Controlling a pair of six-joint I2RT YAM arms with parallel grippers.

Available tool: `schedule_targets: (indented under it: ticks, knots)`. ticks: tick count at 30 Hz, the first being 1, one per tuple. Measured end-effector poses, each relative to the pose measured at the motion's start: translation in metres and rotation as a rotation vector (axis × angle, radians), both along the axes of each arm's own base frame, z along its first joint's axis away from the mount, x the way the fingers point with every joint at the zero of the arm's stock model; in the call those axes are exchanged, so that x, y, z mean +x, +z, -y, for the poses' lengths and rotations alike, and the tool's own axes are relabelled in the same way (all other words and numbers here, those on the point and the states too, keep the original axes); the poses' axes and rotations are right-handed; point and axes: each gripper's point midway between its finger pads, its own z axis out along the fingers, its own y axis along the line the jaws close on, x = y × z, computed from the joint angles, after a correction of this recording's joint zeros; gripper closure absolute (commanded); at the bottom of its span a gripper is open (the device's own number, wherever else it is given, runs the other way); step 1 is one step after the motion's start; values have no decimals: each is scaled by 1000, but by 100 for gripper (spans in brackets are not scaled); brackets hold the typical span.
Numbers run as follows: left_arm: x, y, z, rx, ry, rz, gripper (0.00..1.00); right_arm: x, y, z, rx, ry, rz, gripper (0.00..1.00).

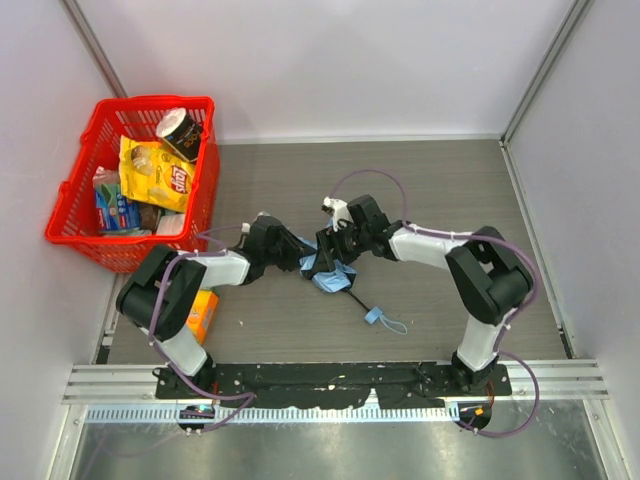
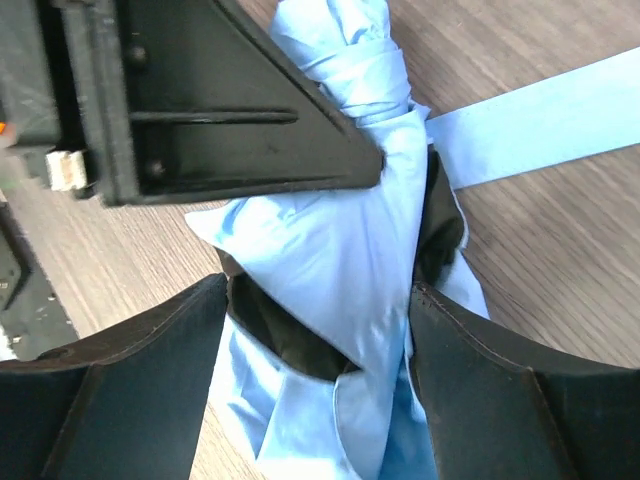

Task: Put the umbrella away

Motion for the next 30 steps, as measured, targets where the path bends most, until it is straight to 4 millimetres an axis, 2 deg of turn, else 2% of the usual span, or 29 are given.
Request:
schedule_targets:
  ticks: [4, 6, 10, 13, 17, 20, 23, 25, 27, 28, 29, 30]
  knots:
    - [0, 0, 0, 3, 2, -9, 100, 2, 22, 9, -76, -24, 158, 19]
    - [-1, -1, -1, 10, 3, -19, 100, 7, 40, 10, -103, -29, 271, 19]
    - [-1, -1, -1, 30, 5, -50, 100, -5, 51, -10, -153, 26, 431, 18]
    - [-1, -2, -1, 36, 6, -65, 100, -17, 41, -22, -223, 64, 528, 18]
    - [-2, -3, -1, 33, 16, -85, 100, -29, 14, -28, -333, 107, 640, 18]
    - [-2, -5, 0, 29, 17, -99, 100, -26, 4, -26, -385, 96, 711, 19]
    - [-2, -6, 0, 26, 20, -117, 100, -15, -5, -23, -441, 45, 760, 22]
    - [-2, -6, 0, 27, 24, -126, 100, -6, -13, -19, -497, 8, 788, 28]
    - [-2, -6, 0, 28, 27, -136, 100, 4, -17, -18, -536, -36, 819, 56]
    - [-2, -7, 0, 29, 28, -139, 100, 7, -17, -17, -549, -49, 831, 61]
    - [-2, -7, 0, 30, 29, -141, 100, 10, -19, -15, -569, -63, 840, 72]
    - [-2, -7, 0, 31, 31, -144, 100, 12, -19, -13, -583, -74, 850, 76]
